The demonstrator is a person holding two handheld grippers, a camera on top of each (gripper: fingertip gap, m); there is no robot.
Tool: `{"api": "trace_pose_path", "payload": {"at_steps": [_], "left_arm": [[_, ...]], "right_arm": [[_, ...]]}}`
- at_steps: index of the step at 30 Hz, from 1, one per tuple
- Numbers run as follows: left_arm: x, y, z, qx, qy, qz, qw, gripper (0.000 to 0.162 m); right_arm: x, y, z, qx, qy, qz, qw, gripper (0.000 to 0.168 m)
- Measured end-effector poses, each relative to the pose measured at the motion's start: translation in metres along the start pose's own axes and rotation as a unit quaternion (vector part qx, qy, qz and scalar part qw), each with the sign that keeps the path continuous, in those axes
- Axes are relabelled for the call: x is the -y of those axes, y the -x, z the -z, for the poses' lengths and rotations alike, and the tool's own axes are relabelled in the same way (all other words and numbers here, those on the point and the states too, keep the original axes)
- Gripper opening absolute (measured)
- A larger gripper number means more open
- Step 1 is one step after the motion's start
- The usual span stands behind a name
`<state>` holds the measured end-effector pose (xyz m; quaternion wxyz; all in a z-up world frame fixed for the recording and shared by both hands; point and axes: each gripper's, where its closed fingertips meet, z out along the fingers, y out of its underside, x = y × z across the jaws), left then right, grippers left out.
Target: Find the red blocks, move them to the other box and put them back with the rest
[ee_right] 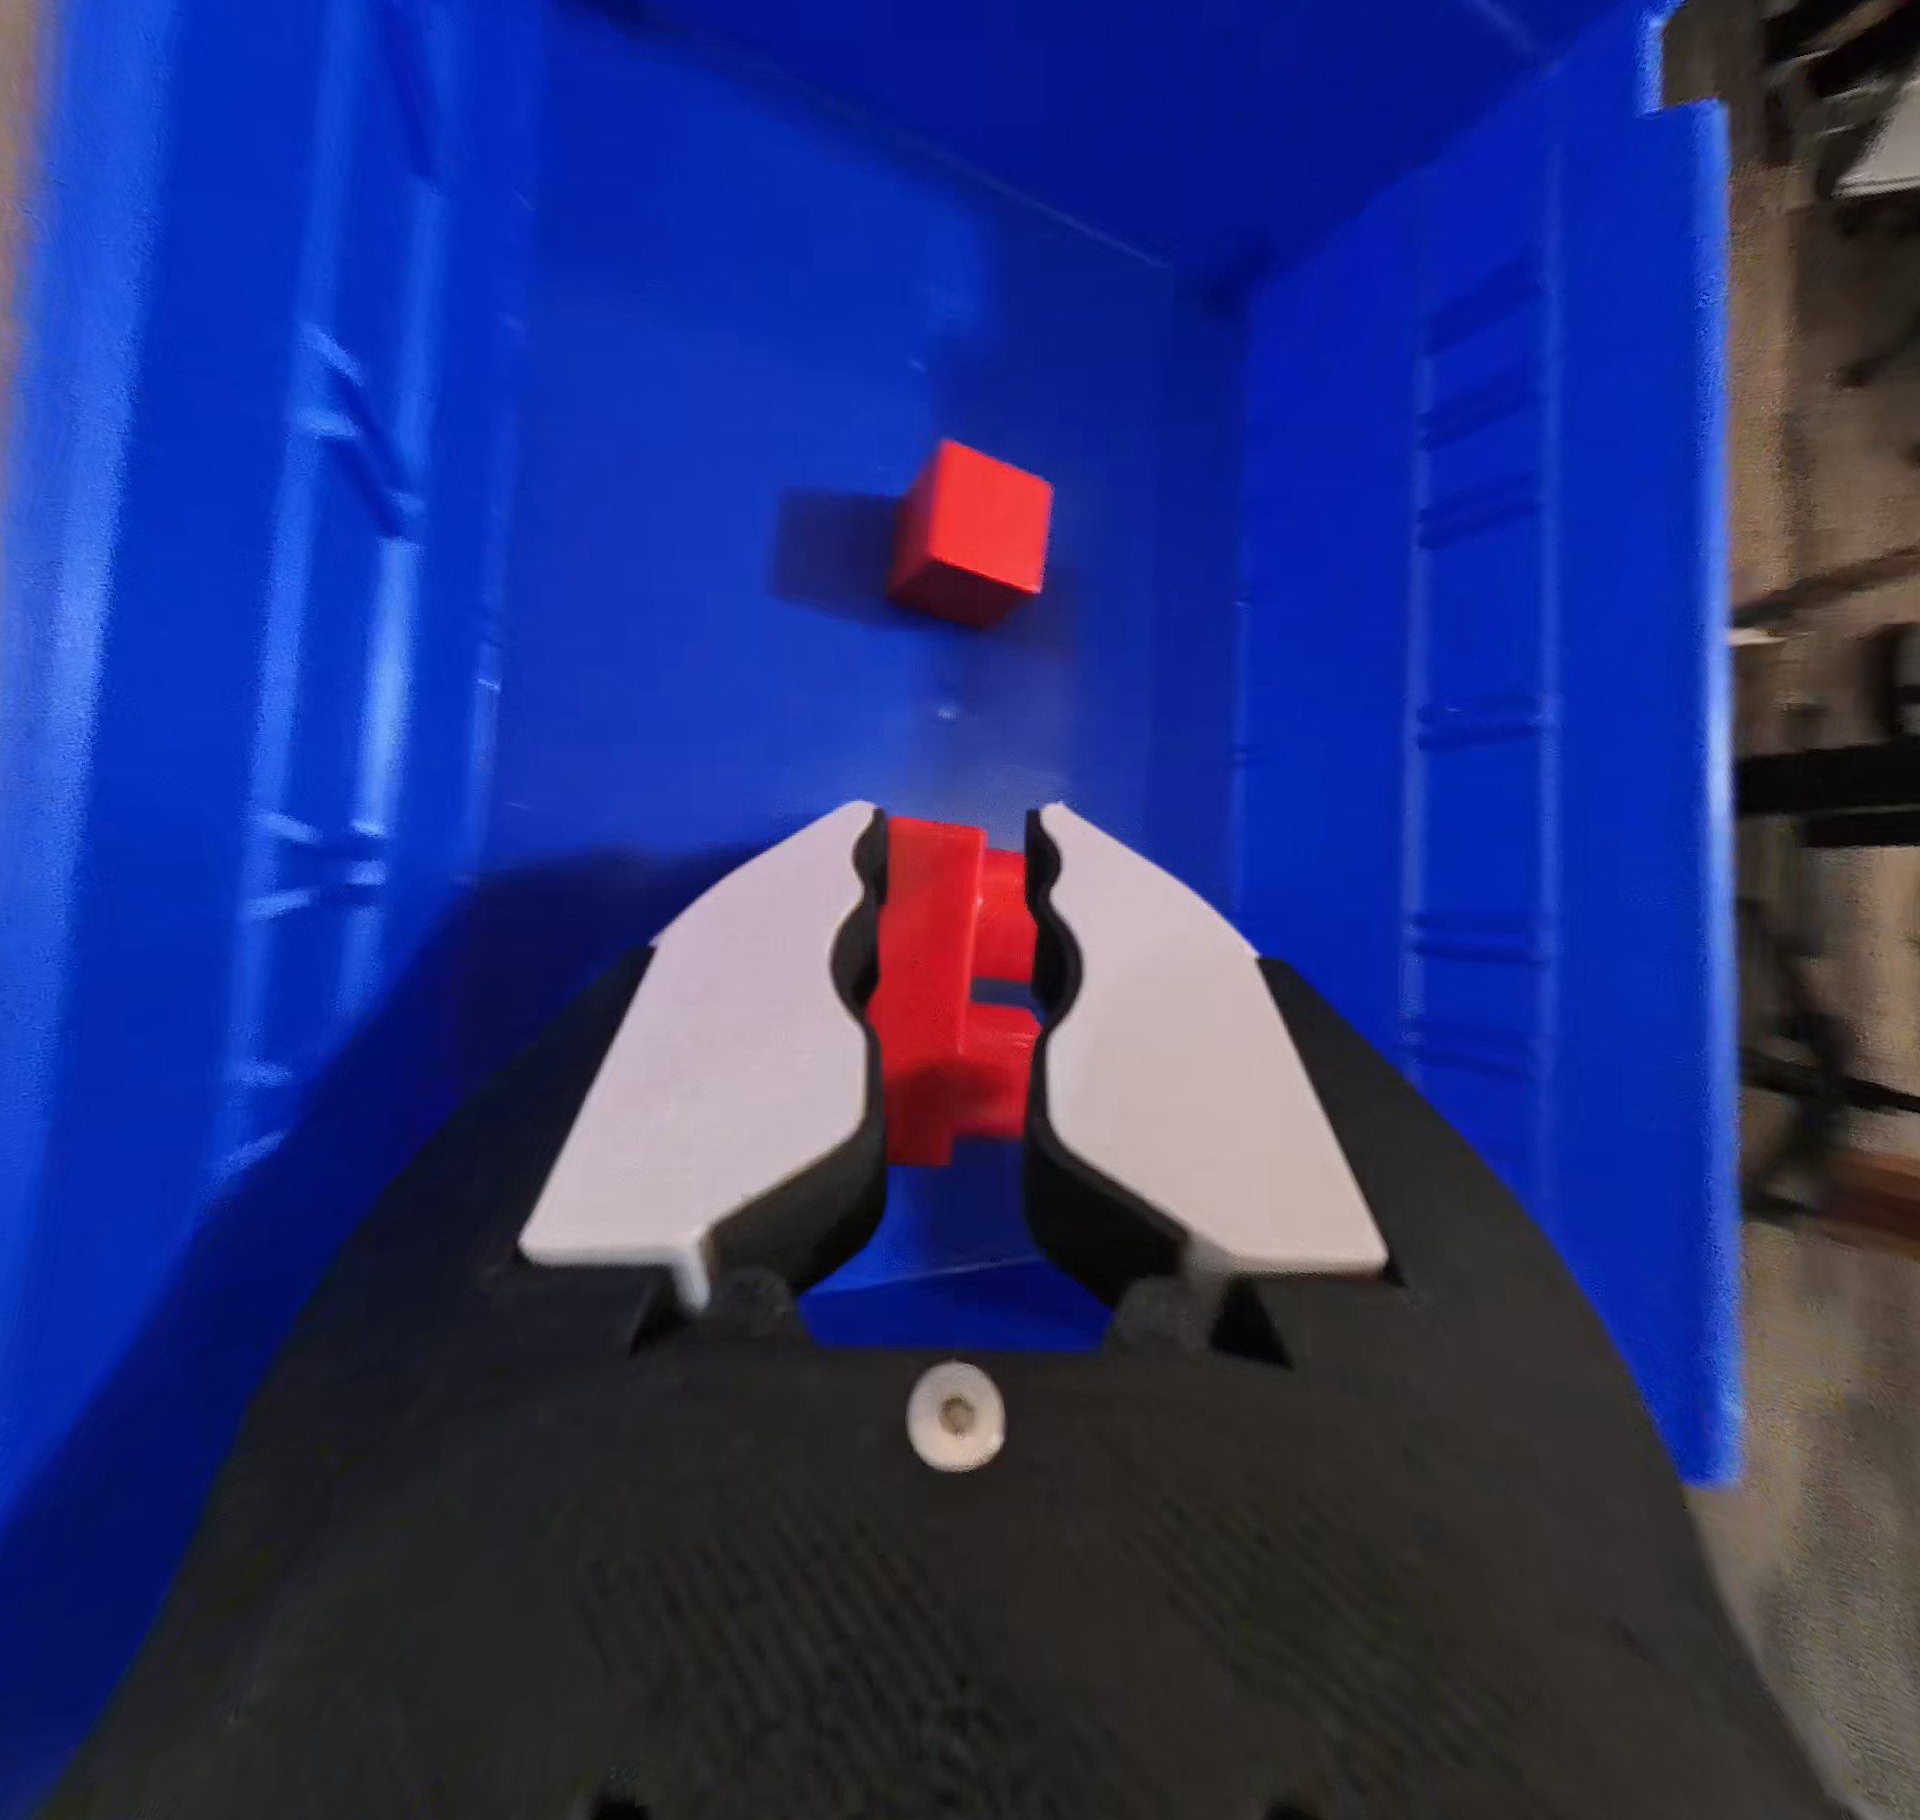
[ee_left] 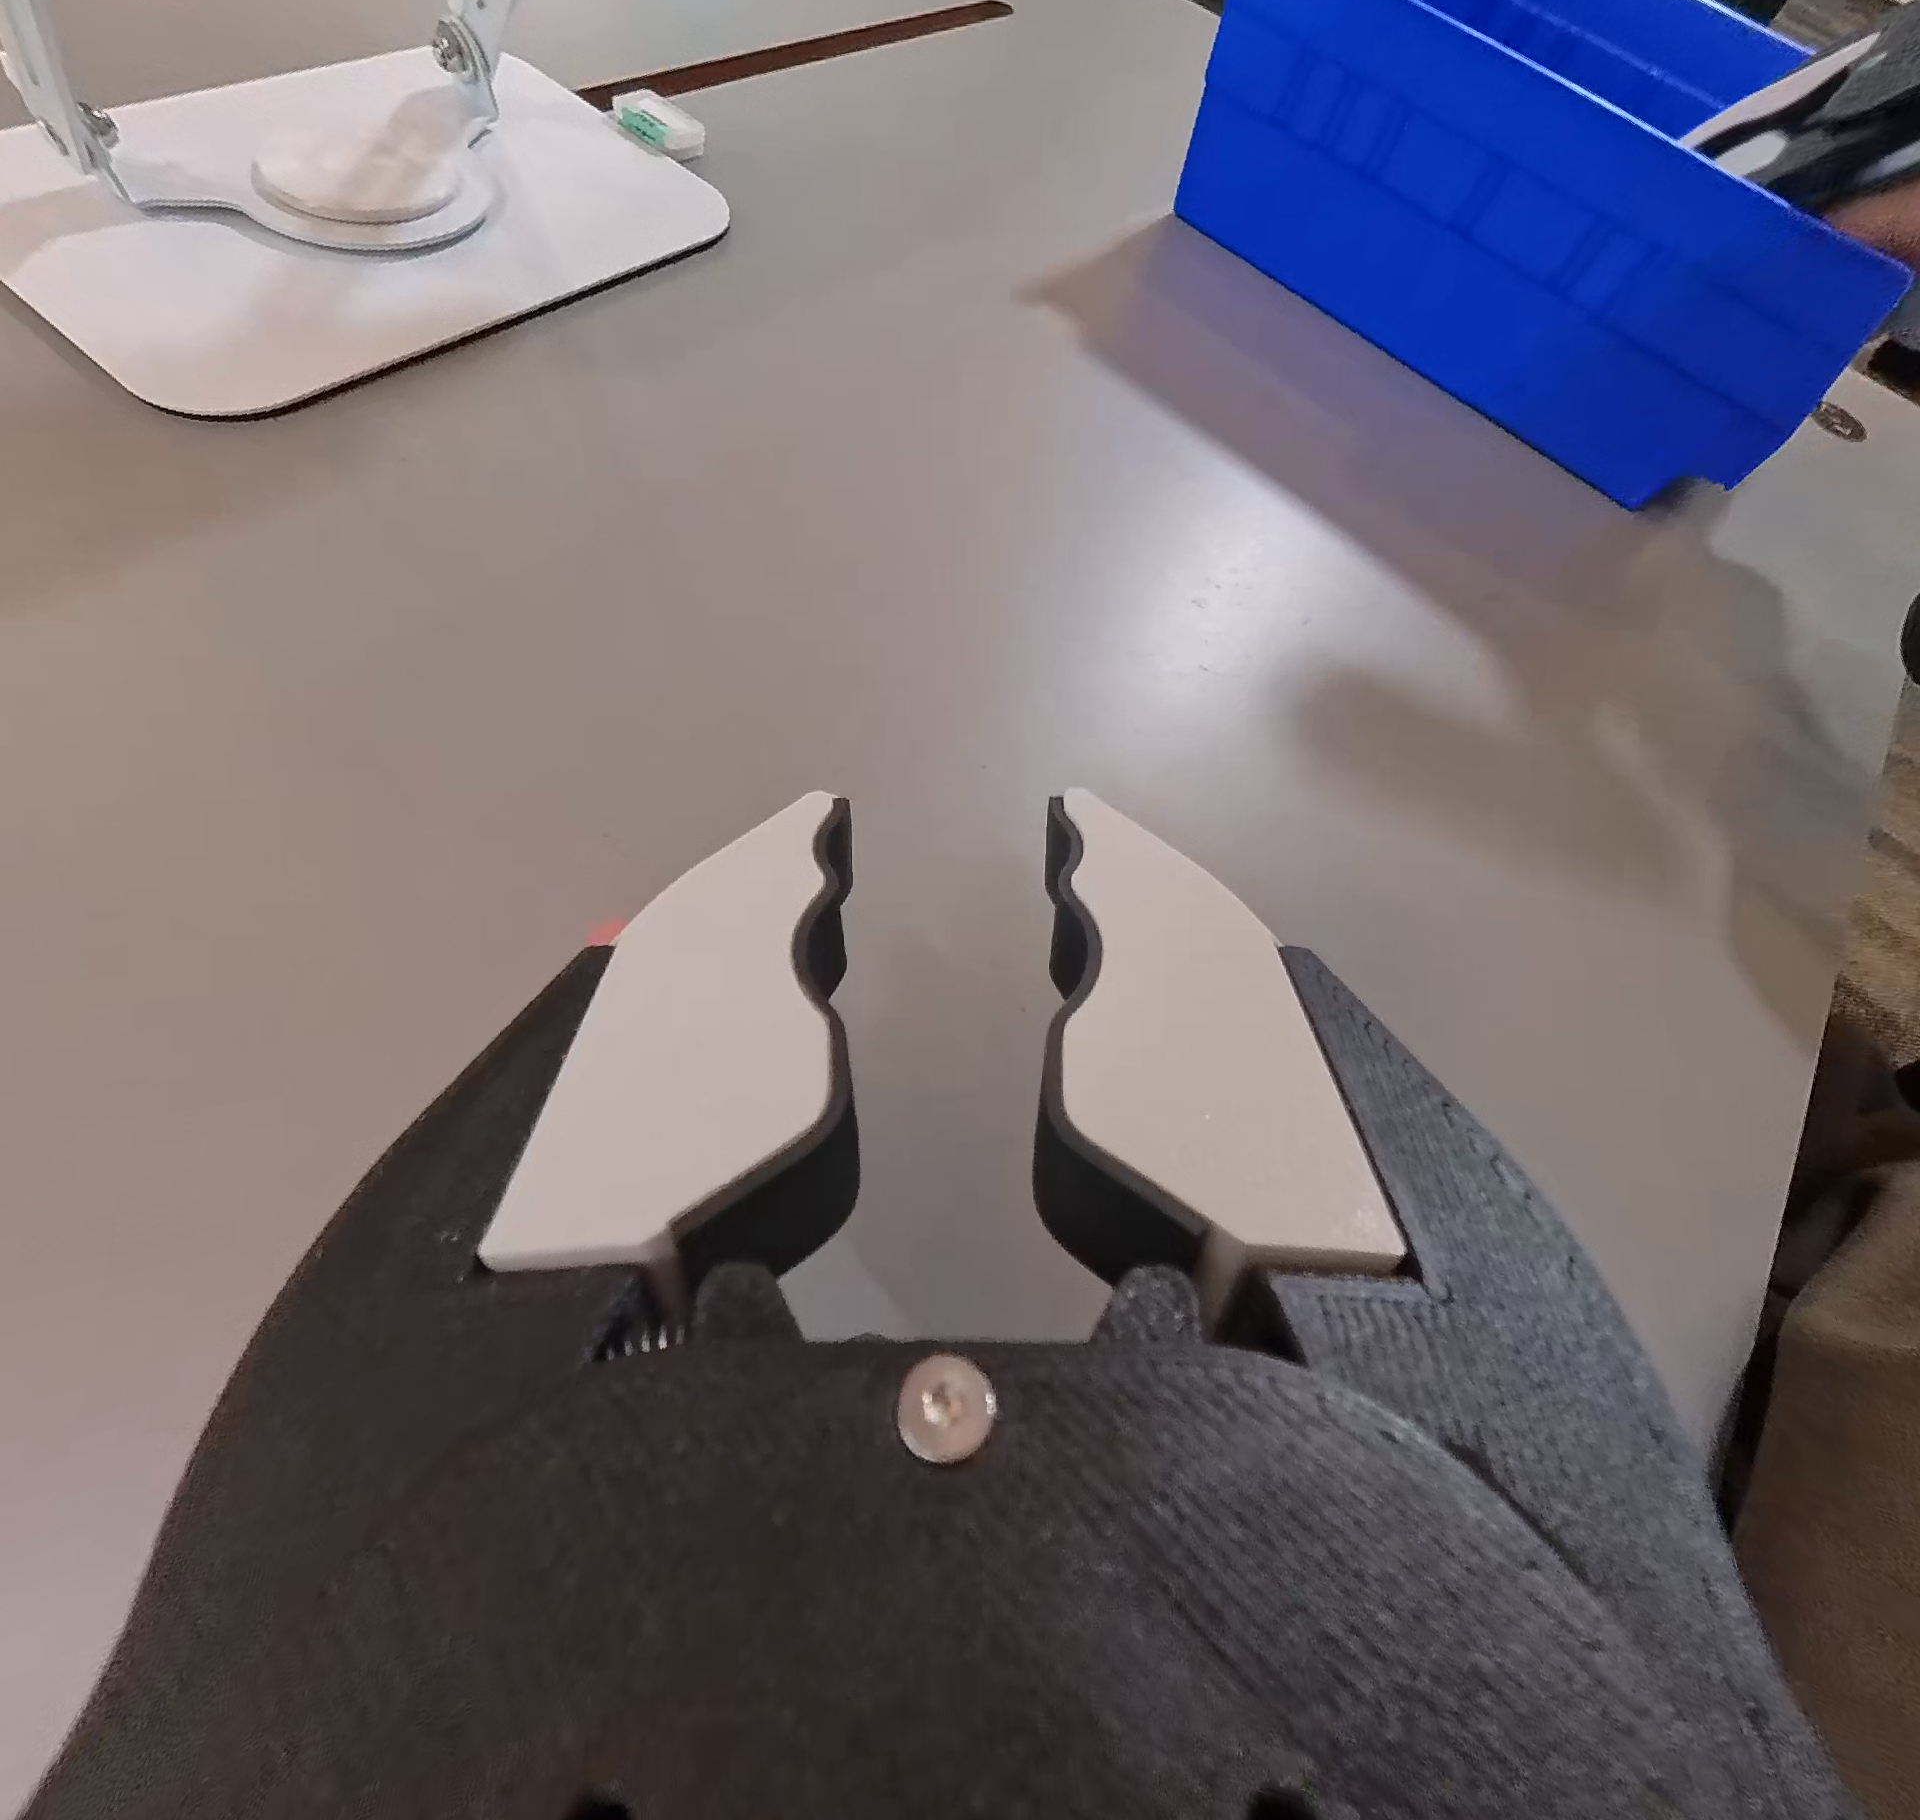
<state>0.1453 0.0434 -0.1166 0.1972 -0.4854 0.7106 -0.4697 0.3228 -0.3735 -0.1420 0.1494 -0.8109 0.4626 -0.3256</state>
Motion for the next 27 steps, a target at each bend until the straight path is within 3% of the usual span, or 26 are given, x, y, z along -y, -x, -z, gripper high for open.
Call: {"api": "trace_pose_path", "payload": {"at_steps": [6, 11, 22, 27], "left_arm": [[0.0, -0.001, 0.002, -0.004, -0.001, 0.005, 1.0, 0.036], [0.0, -0.003, 0.001, -0.01, 0.0, 0.011, 1.0, 0.036], [-0.002, -0.002, -0.002, -0.005, 0.005, 0.006, 1.0, 0.036], [-0.002, -0.002, -0.001, -0.005, 0.005, 0.005, 1.0, 0.036]], "right_arm": [[0.003, -0.03, 0.025, 0.021, -0.052, -0.104, 0.993, 0.033], [-0.026, -0.03, 0.02, 0.06, -0.014, -0.139, 0.988, 0.036], [-0.021, 0.006, 0.012, 0.125, 0.035, -0.088, 0.988, 0.029], [-0.038, 0.024, 0.006, 0.152, 0.077, -0.062, 0.983, 0.044]]}}
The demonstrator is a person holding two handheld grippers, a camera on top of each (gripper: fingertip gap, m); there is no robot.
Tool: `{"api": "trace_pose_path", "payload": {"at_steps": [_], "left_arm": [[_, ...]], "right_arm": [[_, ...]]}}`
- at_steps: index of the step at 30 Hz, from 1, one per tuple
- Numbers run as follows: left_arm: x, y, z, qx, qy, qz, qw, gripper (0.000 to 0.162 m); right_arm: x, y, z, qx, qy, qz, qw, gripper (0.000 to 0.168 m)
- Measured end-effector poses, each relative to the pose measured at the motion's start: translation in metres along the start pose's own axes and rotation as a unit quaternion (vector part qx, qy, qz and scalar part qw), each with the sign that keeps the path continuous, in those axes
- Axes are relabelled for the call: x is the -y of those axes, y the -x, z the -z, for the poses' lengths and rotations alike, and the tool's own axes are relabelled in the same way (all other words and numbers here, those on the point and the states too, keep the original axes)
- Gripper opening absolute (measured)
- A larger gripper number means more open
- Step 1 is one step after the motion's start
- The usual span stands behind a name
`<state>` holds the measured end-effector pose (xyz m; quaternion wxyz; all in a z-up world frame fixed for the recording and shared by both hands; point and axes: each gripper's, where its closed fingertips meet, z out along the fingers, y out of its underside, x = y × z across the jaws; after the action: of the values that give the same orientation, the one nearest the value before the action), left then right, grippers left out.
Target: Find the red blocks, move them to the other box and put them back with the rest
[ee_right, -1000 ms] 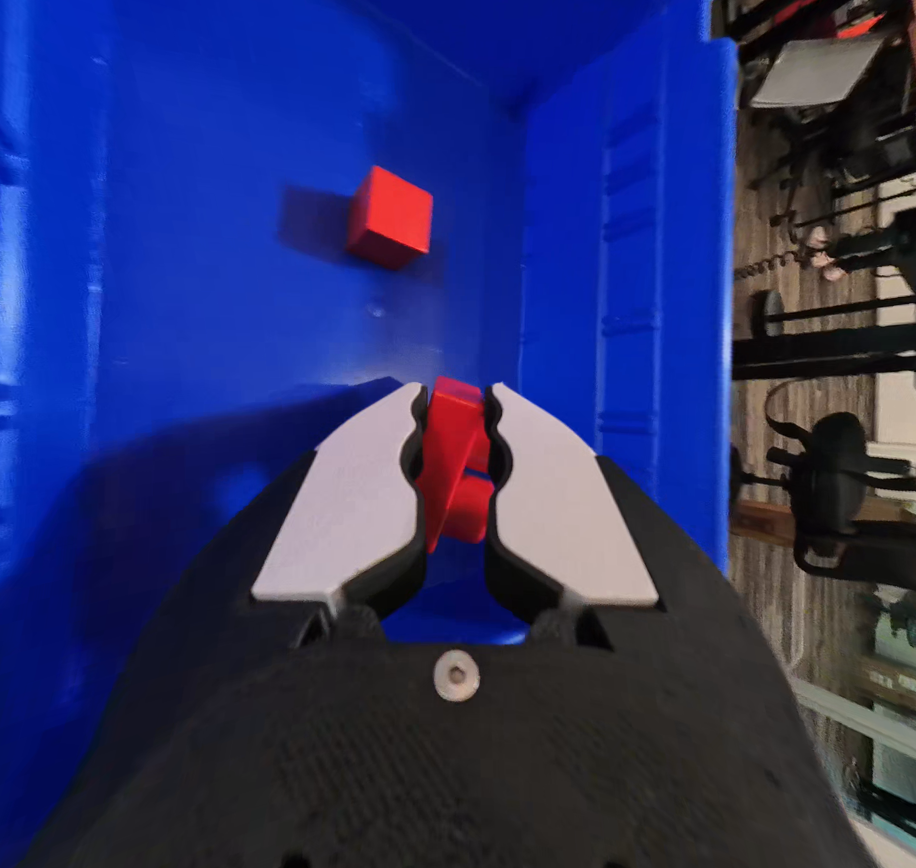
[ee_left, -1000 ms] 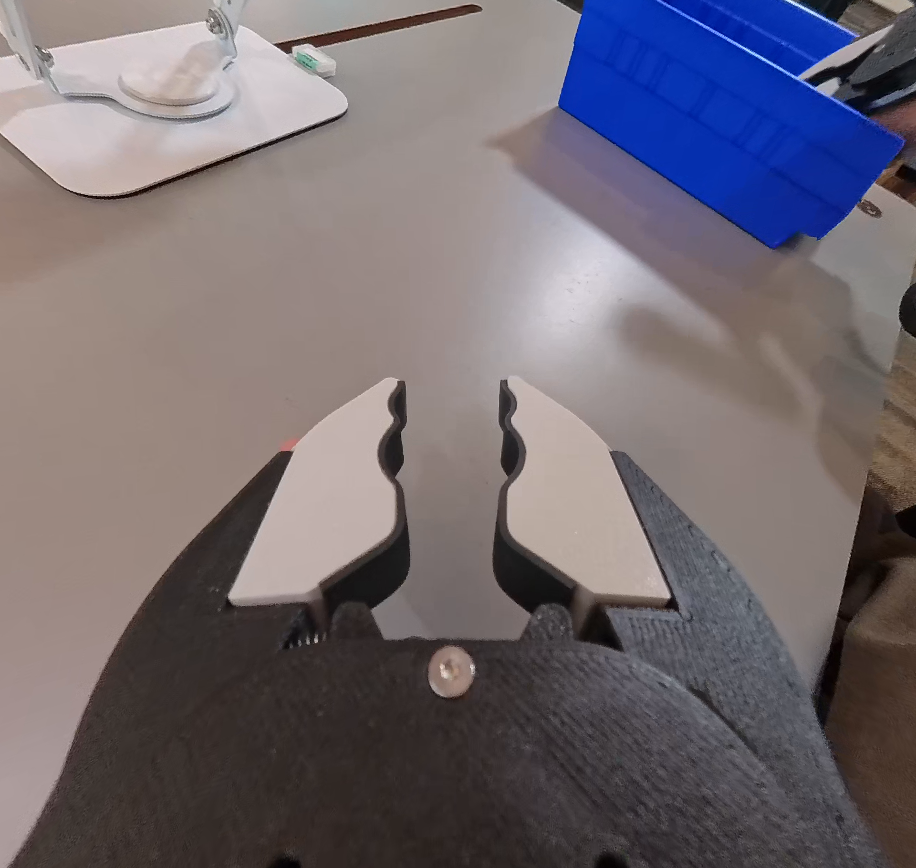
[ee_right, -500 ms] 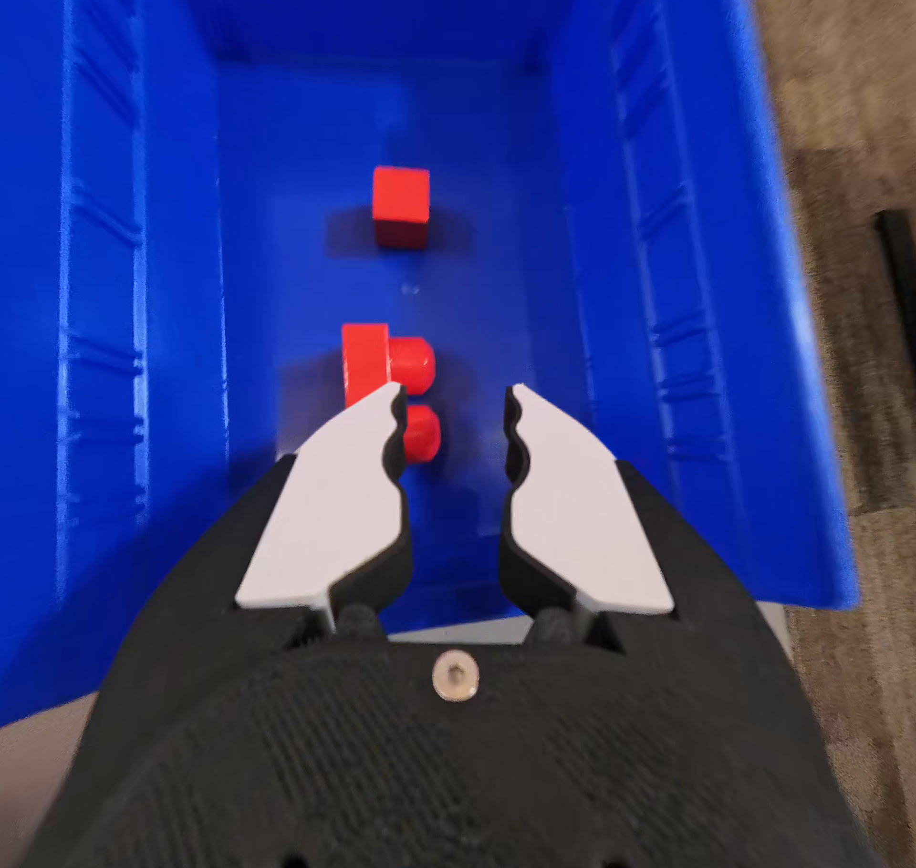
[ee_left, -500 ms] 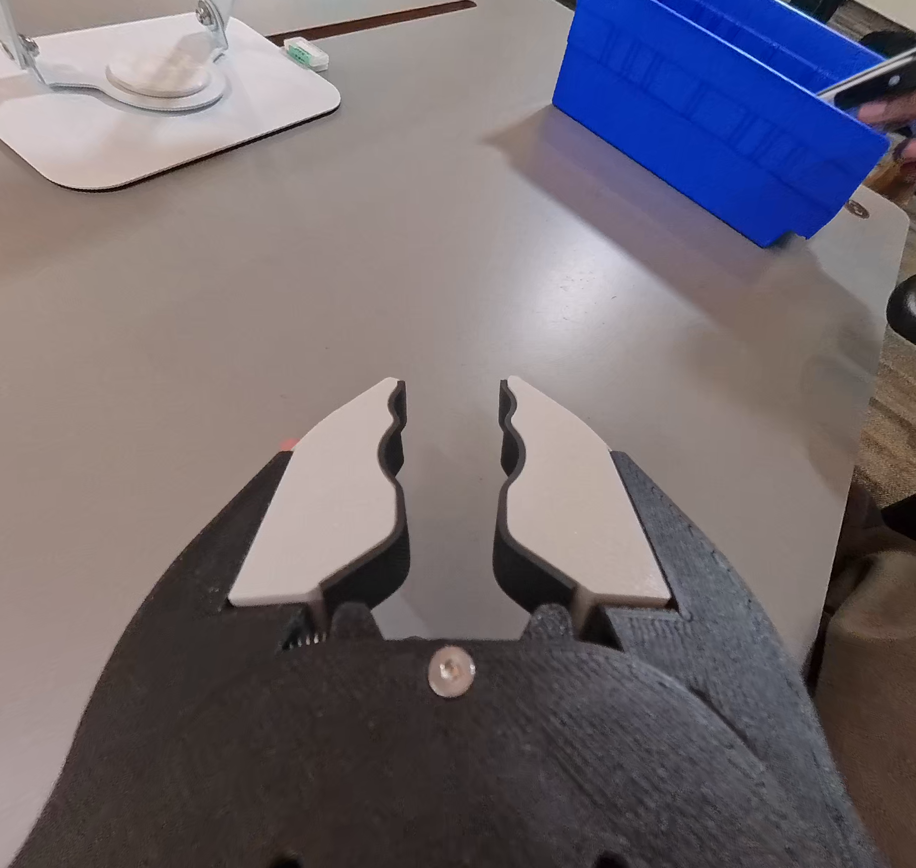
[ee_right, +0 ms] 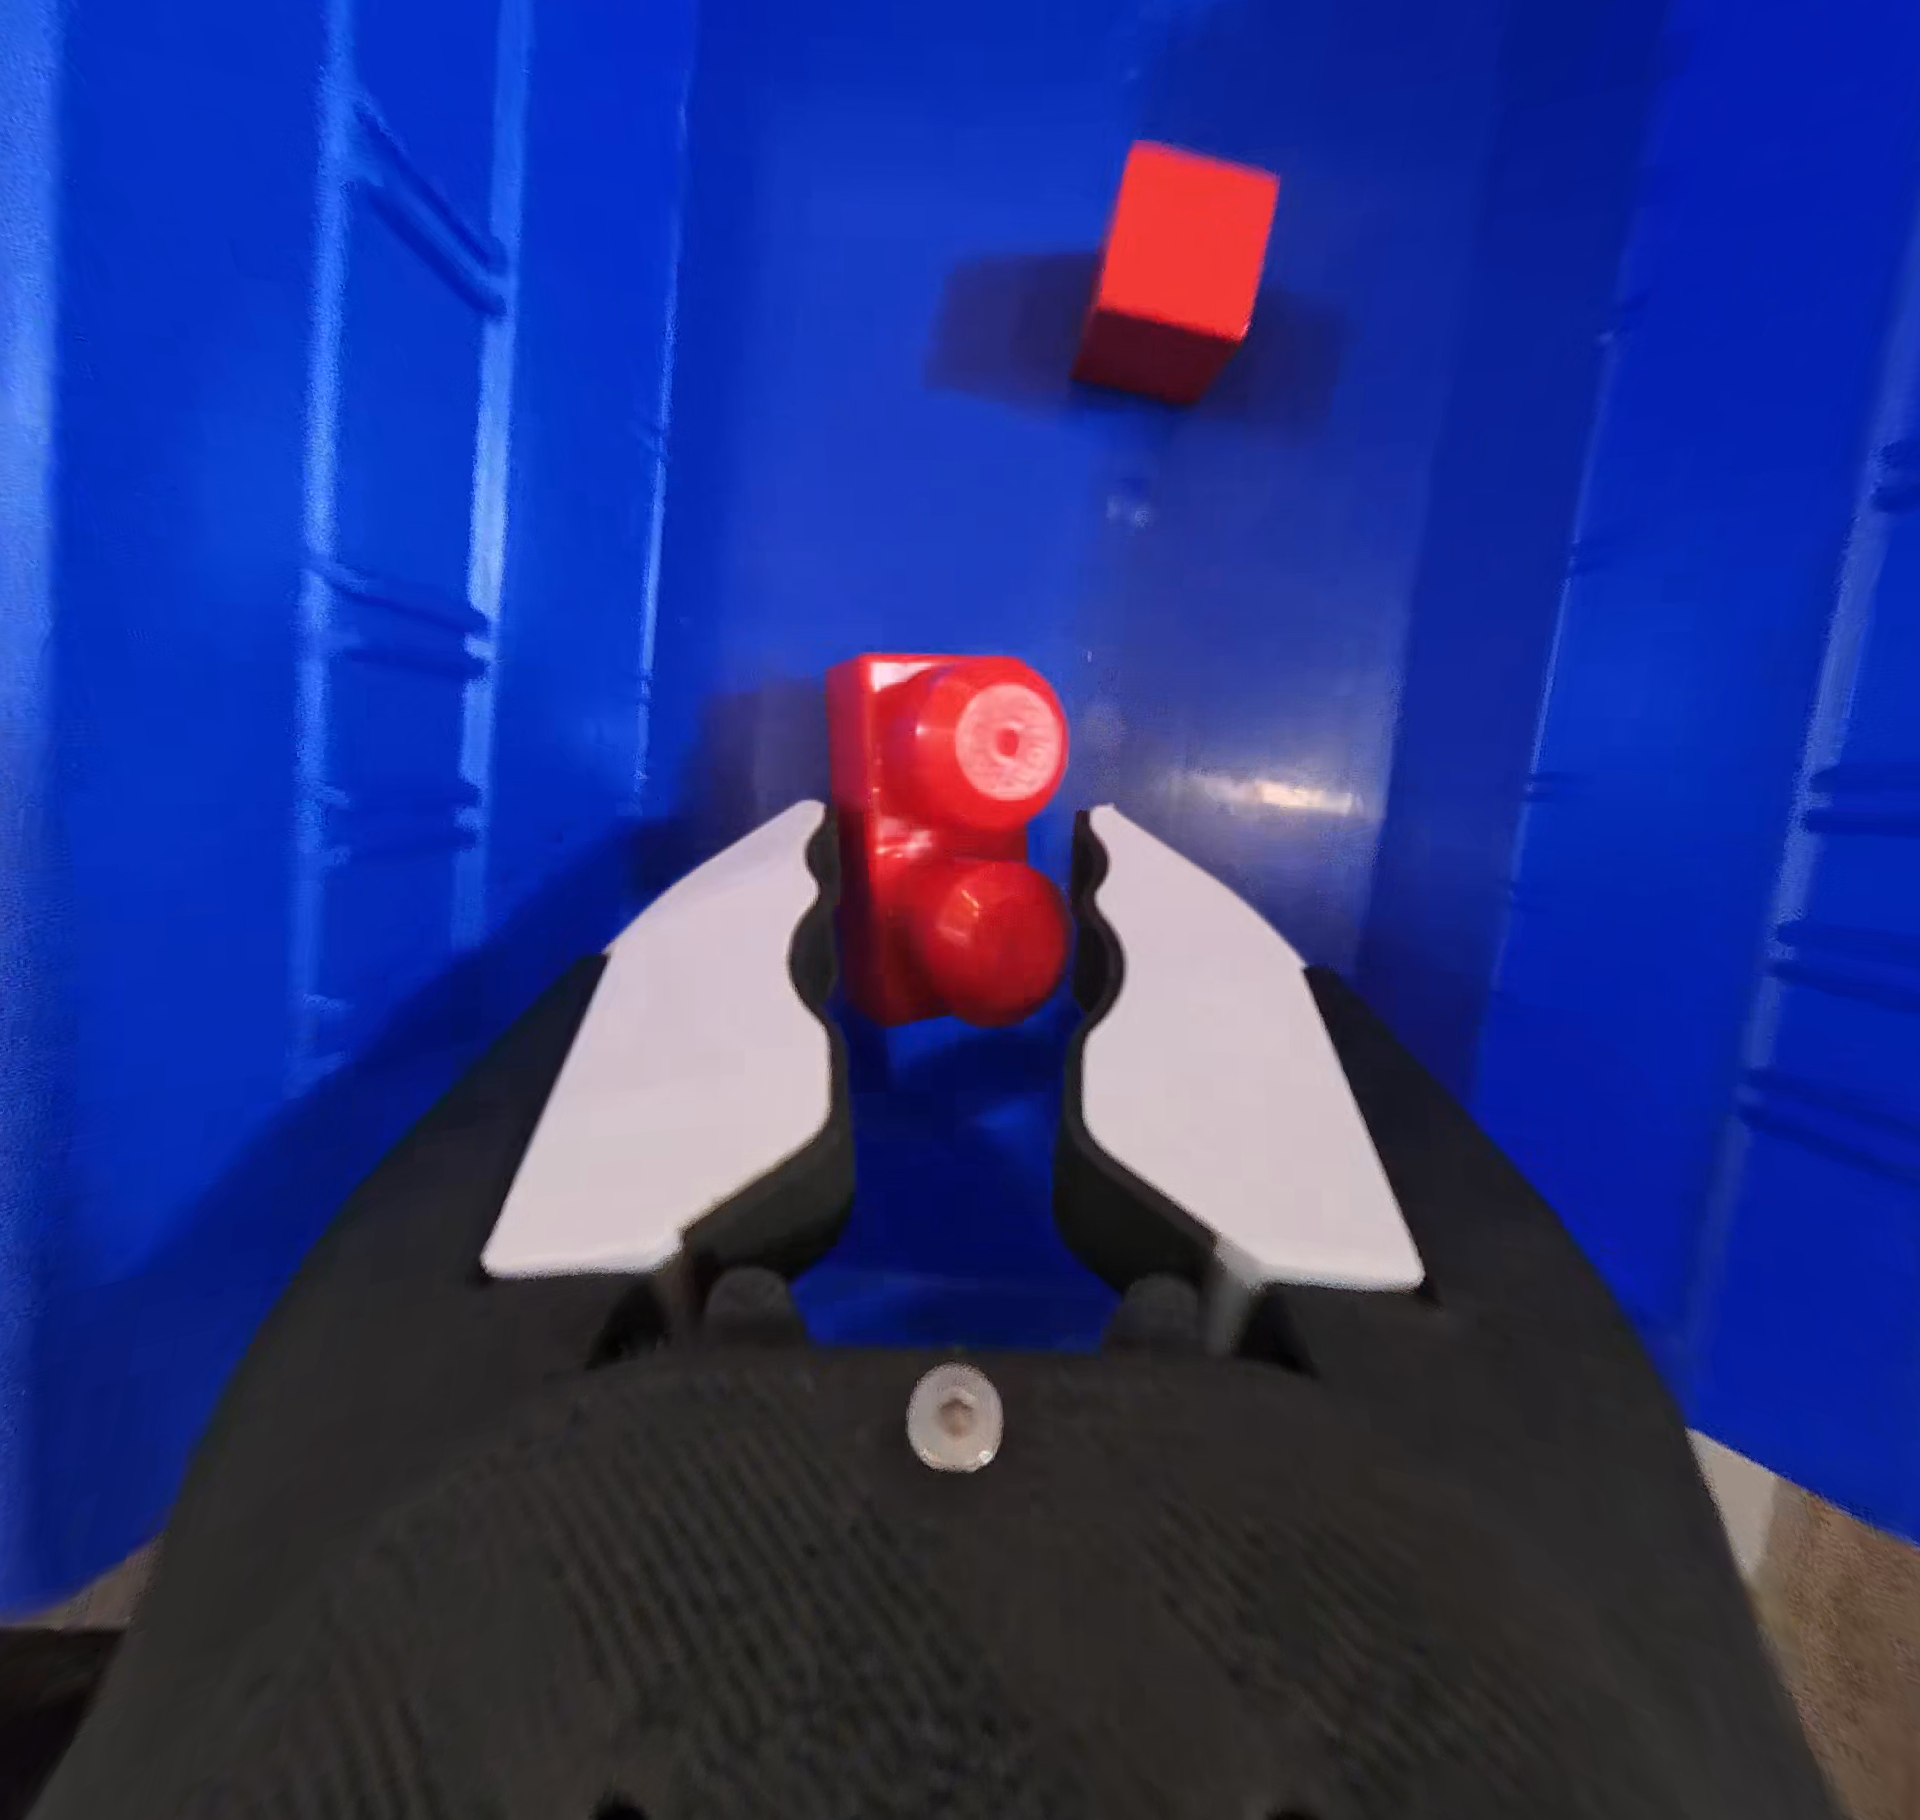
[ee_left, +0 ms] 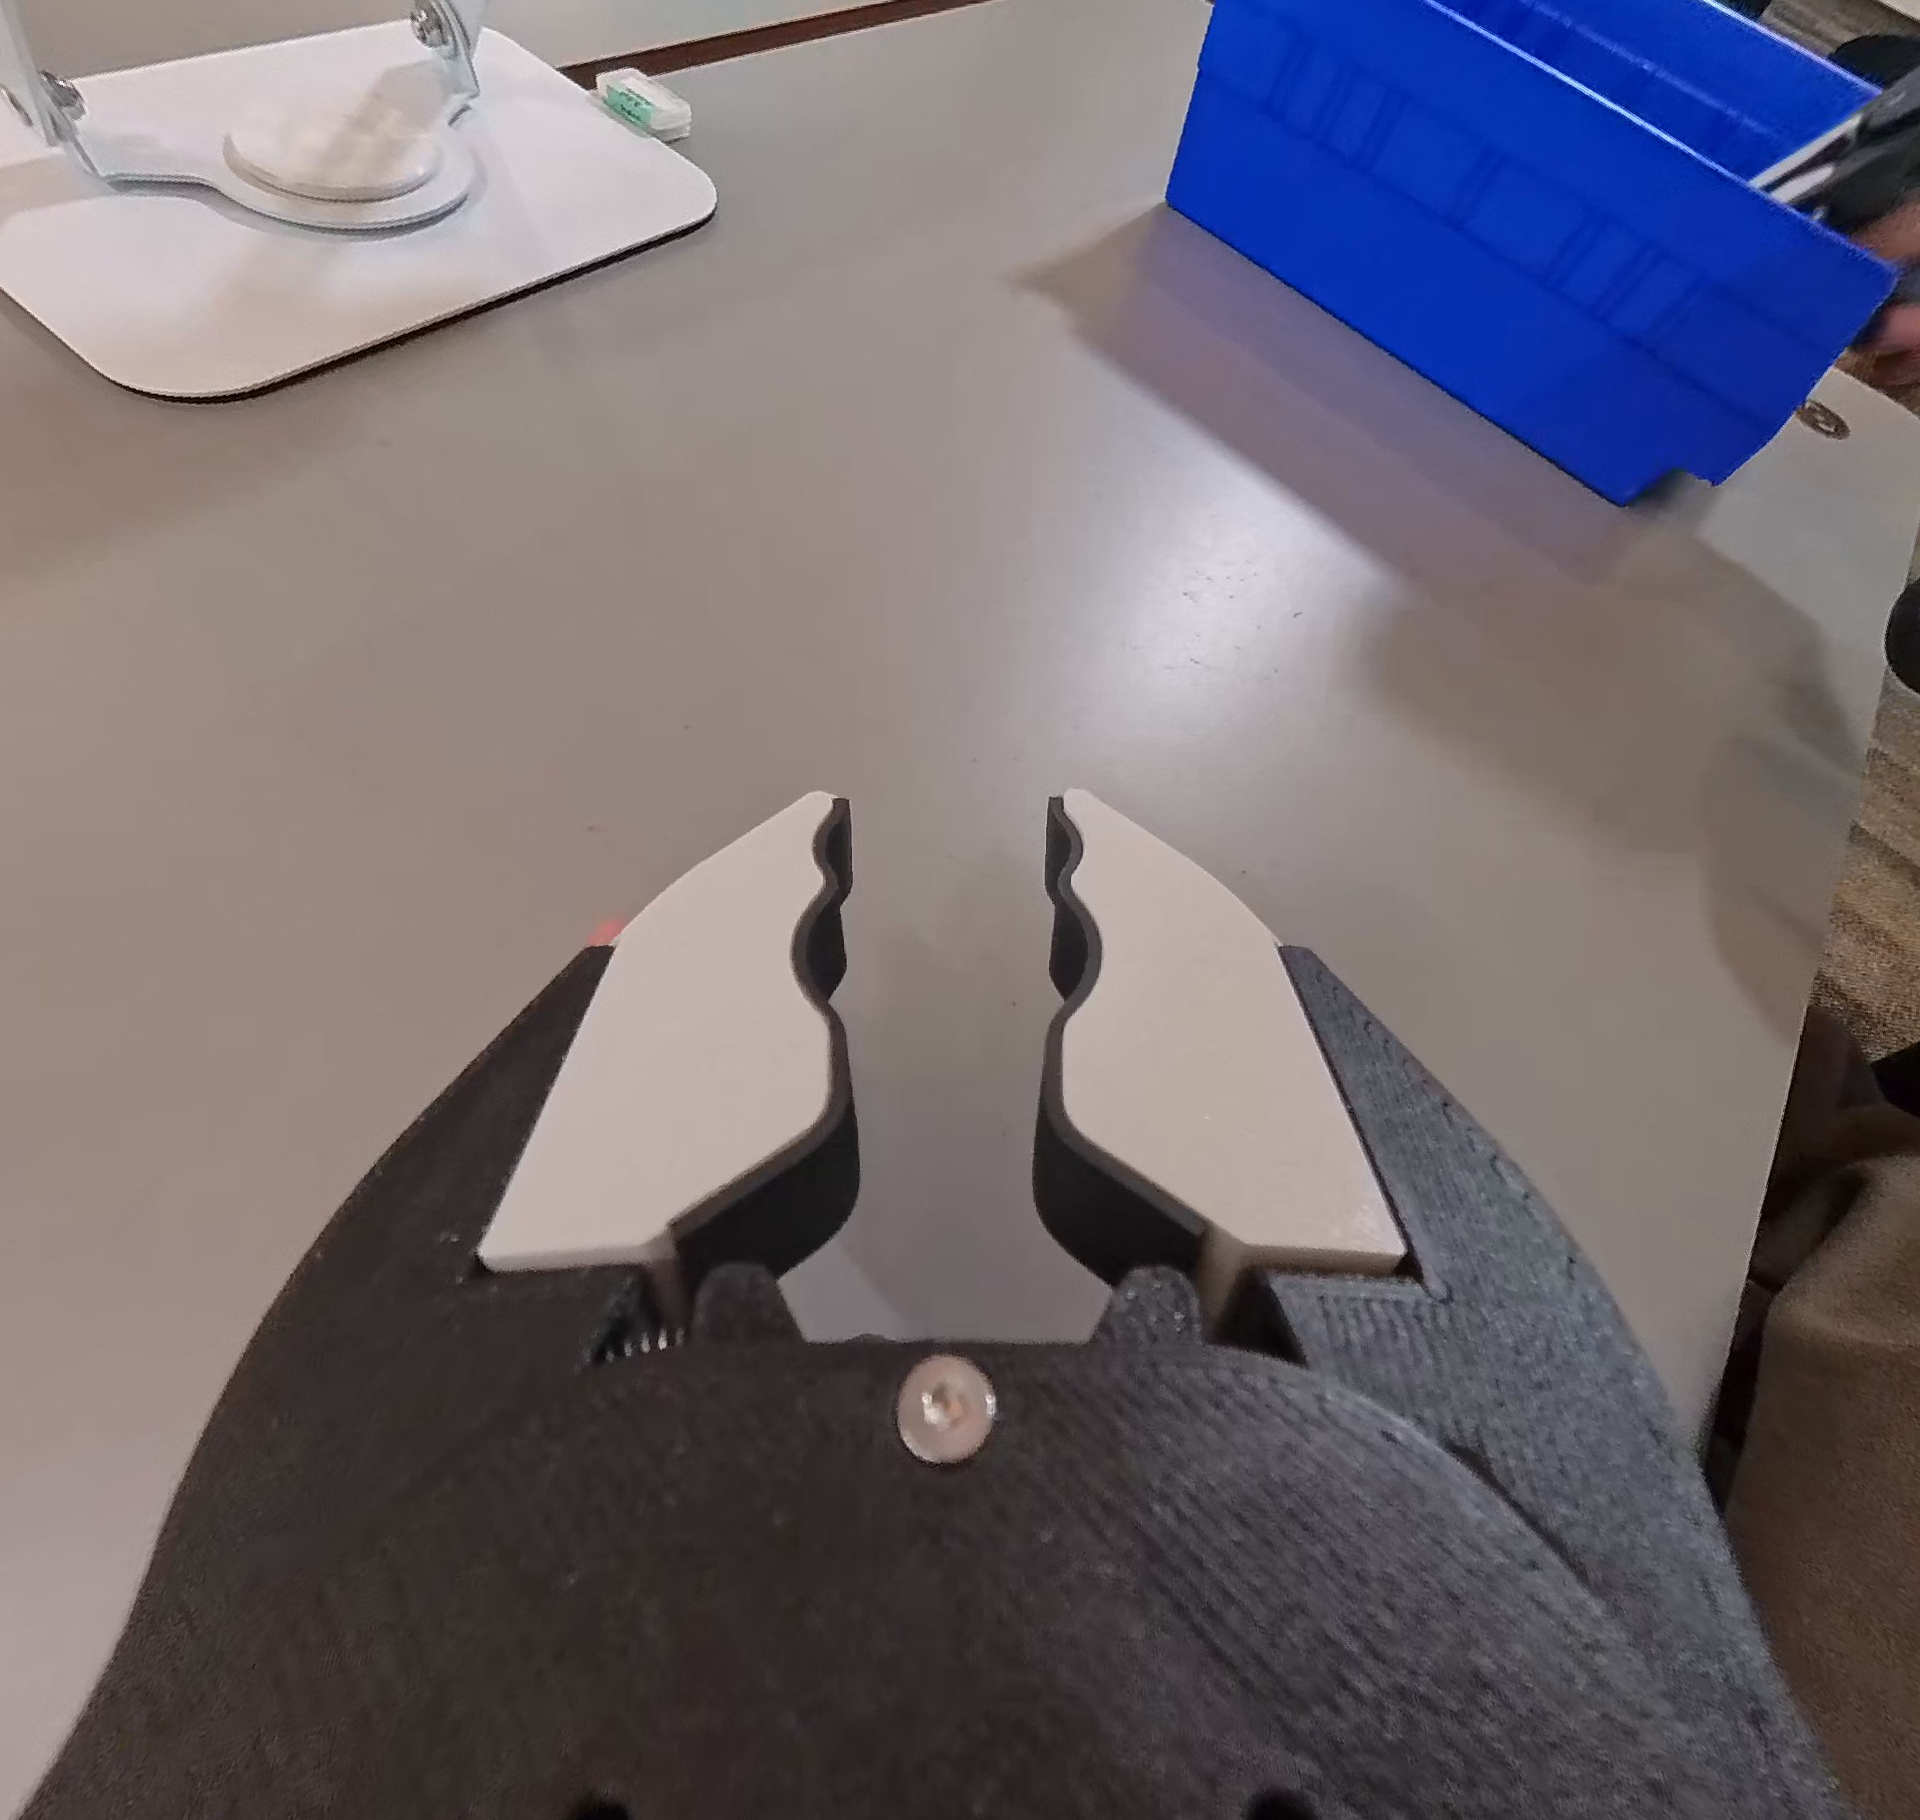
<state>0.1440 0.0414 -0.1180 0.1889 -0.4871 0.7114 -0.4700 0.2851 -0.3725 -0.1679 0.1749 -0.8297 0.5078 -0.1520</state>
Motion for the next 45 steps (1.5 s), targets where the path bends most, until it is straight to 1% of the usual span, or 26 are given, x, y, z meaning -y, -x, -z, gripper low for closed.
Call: {"api": "trace_pose_path", "payload": {"at_steps": [2, 4, 5, 10, 13, 16, 20, 23, 26, 28, 30, 33, 35, 37, 39, 42, 44, 45], "left_arm": [[0.0, 0.0, 0.0, 0.0, 0.0, 0.0, 1.0, 0.036], [0.0, 0.0, 0.0, -0.001, 0.001, -0.001, 1.0, 0.036], [0.0, 0.0, 0.0, -0.001, 0.001, -0.001, 1.0, 0.036], [-0.001, 0.0, 0.0, -0.001, 0.002, 0.0, 1.0, 0.036], [-0.001, 0.0, 0.0, -0.003, 0.003, 0.001, 1.0, 0.036], [-0.001, -0.001, -0.001, -0.004, 0.004, 0.0, 1.0, 0.036], [-0.001, -0.001, -0.001, -0.003, 0.005, -0.002, 1.0, 0.037], [-0.001, 0.0, 0.0, -0.002, 0.004, -0.002, 1.0, 0.037], [-0.001, 0.0, 0.0, -0.001, 0.004, -0.002, 1.0, 0.037], [-0.002, 0.001, -0.001, 0.0, 0.005, -0.002, 1.0, 0.037], [-0.002, 0.002, -0.002, 0.002, 0.007, -0.003, 1.0, 0.037], [-0.003, 0.005, -0.004, 0.01, 0.009, -0.008, 1.0, 0.037], [-0.002, 0.007, -0.004, 0.017, 0.008, -0.011, 1.0, 0.037], [-0.002, 0.011, -0.002, 0.025, 0.006, -0.013, 1.0, 0.037], [0.0, 0.015, 0.001, 0.033, 0.001, -0.011, 0.999, 0.036], [0.004, 0.02, 0.006, 0.038, -0.008, -0.003, 0.999, 0.036], [0.005, 0.023, 0.009, 0.039, -0.014, 0.004, 0.999, 0.036], [0.006, 0.025, 0.011, 0.039, -0.017, 0.008, 0.999, 0.036]], "right_arm": [[-0.005, -0.001, -0.007, -0.019, 0.012, 0.014, 1.0, 0.04], [-0.004, 0.003, -0.009, -0.016, 0.015, 0.022, 1.0, 0.039], [-0.002, 0.003, -0.009, -0.018, 0.012, 0.026, 0.999, 0.036], [0.015, -0.009, 0.001, -0.053, -0.035, 0.015, 0.998, 0.035], [0.023, -0.022, 0.003, -0.079, -0.062, -0.005, 0.995, 0.036], [0.024, -0.027, 0.0, -0.087, -0.065, -0.015, 0.994, 0.036], [0.023, -0.03, 0.001, -0.103, -0.063, -0.006, 0.993, 0.044], [0.031, -0.037, 0.02, -0.134, -0.097, -0.007, 0.986, 0.043], [0.055, -0.032, 0.06, -0.139, -0.176, -0.015, 0.974, 0.039], [0.078, -0.009, 0.094, -0.105, -0.25, -0.014, 0.962, 0.038], [0.099, 0.028, 0.128, -0.045, -0.322, -0.008, 0.946, 0.038], [0.122, 0.103, 0.169, 0.076, -0.405, 0.011, 0.911, 0.037], [0.127, 0.16, 0.178, 0.165, -0.429, 0.026, 0.887, 0.037], [0.121, 0.216, 0.169, 0.245, -0.415, 0.044, 0.875, 0.036], [0.107, 0.264, 0.147, 0.307, -0.38, 0.067, 0.87, 0.036], [0.075, 0.32, 0.103, 0.362, -0.315, 0.116, 0.87, 0.034], [0.054, 0.342, 0.082, 0.381, -0.261, 0.156, 0.873, 0.032], [0.051, 0.347, 0.079, 0.377, -0.25, 0.177, 0.874, 0.033]]}}
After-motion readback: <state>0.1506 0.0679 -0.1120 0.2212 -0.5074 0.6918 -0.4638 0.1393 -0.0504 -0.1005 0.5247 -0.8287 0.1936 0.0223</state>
